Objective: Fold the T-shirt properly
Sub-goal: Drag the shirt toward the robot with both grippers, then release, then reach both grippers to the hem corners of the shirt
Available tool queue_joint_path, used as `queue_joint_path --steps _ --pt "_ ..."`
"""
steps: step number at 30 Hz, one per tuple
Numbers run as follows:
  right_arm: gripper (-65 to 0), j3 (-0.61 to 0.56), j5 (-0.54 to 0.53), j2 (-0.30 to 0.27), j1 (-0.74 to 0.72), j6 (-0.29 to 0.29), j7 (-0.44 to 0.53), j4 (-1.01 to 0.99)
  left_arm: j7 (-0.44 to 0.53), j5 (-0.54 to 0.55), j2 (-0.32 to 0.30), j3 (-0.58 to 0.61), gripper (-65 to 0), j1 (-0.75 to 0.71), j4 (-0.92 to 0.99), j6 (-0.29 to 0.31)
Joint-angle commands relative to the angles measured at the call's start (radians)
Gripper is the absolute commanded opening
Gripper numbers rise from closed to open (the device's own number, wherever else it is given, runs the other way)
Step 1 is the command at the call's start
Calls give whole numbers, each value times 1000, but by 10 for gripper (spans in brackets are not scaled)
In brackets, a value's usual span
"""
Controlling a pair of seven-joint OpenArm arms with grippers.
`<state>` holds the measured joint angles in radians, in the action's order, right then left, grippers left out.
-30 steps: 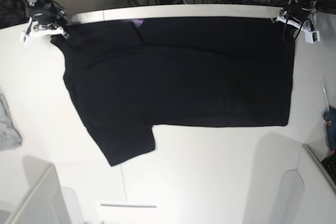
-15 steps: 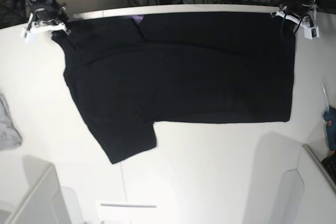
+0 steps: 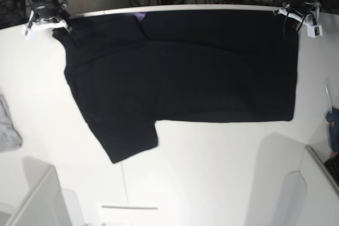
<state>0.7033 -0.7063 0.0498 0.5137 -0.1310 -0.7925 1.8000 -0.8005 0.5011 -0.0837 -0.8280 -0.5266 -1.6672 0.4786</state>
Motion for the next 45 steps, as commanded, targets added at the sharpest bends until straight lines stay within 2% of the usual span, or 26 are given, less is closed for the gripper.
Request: queue_joint_path --steps 1,4,6,8,10,13,15,20,23,28,32,36,41,45 --pt "-650 9 -8 -9 4 -3 17 16 -7 -11 -9 -6 -650 -11 -12 -4" --pt "-645 9 -9 -9 4 -3 17 16 -7 -11 -9 -6 -650 -11 -12 -4" --pt "-507 11 -13 -9 4 -3 17 17 -7 -11 -9 -6 -650 -11 -12 -4" --pt "-386 11 -13 -9 4 -3 18 17 -7 -11 -9 -14 -515 -11 -12 -4" --pt "-318 11 -13 -9 7 -3 23 17 -9 -11 -9 -52 -385 -11 -12 -4" --pt "-321 13 -13 -9 15 -3 25 17 -9 -11 -9 -110 -244 -5 -12 -4" --pt "-323 13 -13 -9 15 -3 26 17 -9 -11 -12 -158 -191 0 -12 -4" --pt "-321 98 -5 6 7 -2 81 17 -10 -11 -18 -235 -186 24 -14 -4" --pt "-318 141 -3 -26 -19 -2 84 17 -10 -11 -28 -274 -186 32 -17 -4" --pt "-317 132 -3 -75 -71 -2 84 16 -10 -11 -47 -273 -188 59 -89 -4" --pt "-321 42 -2 -129 -112 0 84 11 -13 -22 -51 -273 -189 113 -123 -4" --pt "-323 -41 1 -149 -162 1 84 11 -15 -22 -100 -204 -189 142 -123 -4" --pt "-323 -126 132 -147 -241 1 84 10 -10 -22 -147 -113 -189 168 -120 -4" --pt "-323 -204 234 -146 -312 1 84 1 -15 -22 -150 -78 -189 211 -118 -4"
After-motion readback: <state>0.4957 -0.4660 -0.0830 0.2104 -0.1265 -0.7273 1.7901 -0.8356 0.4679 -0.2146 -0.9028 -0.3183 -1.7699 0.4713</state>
